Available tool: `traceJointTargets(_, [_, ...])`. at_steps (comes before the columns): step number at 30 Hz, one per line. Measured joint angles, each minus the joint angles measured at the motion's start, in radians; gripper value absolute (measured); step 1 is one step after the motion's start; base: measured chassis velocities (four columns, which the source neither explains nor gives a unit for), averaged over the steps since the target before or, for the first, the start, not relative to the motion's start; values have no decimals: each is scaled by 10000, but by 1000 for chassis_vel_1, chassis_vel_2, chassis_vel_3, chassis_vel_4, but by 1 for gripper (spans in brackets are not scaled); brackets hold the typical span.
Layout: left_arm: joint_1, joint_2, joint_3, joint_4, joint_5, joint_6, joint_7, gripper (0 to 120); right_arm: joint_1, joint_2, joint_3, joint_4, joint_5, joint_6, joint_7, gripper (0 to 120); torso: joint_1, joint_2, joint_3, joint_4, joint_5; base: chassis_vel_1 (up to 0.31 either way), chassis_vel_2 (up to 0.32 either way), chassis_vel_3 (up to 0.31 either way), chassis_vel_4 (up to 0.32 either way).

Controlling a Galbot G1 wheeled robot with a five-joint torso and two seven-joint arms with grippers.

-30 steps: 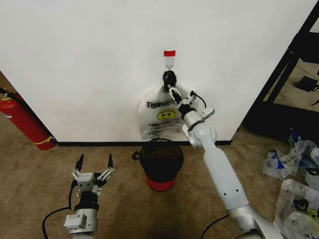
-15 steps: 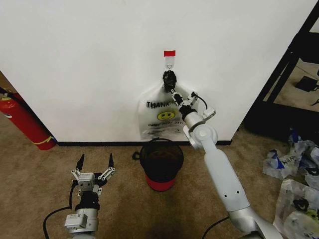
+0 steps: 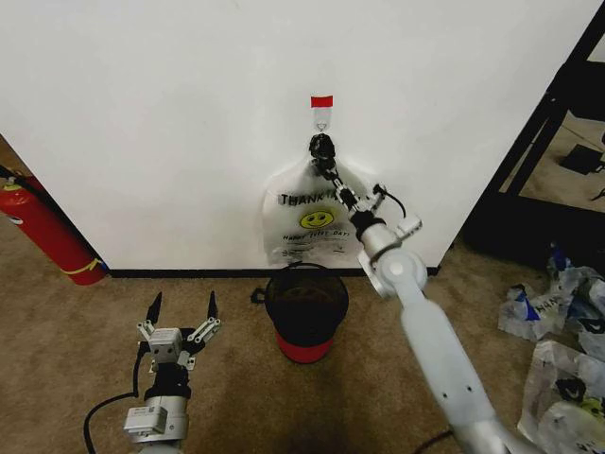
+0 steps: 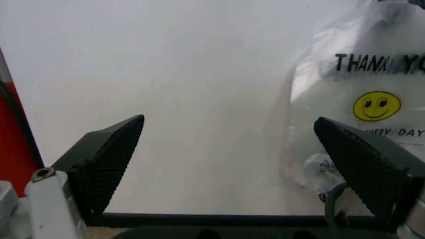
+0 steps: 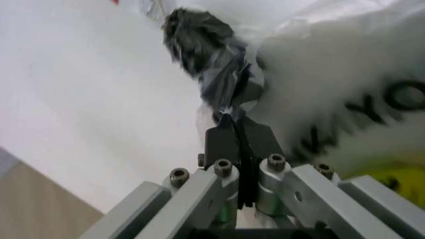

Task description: Pick up the garbage bag from the wall and place it over the trash bin.

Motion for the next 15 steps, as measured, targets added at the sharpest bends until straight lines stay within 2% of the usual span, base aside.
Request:
traceJointTargets(5, [-70, 19, 147, 12, 35, -17, -1, 100, -1295, -651, -74, 1192, -258, -23, -53, 0, 0, 0, -1, 0, 1, 0, 0, 0, 0])
traceJointTargets(15, [-209, 179, 397, 17, 35, -29, -12, 100, -3250, -1063, 273, 2899, -1122, -16, -296, 0, 0, 1, -1, 2, -1, 0, 0, 0, 0])
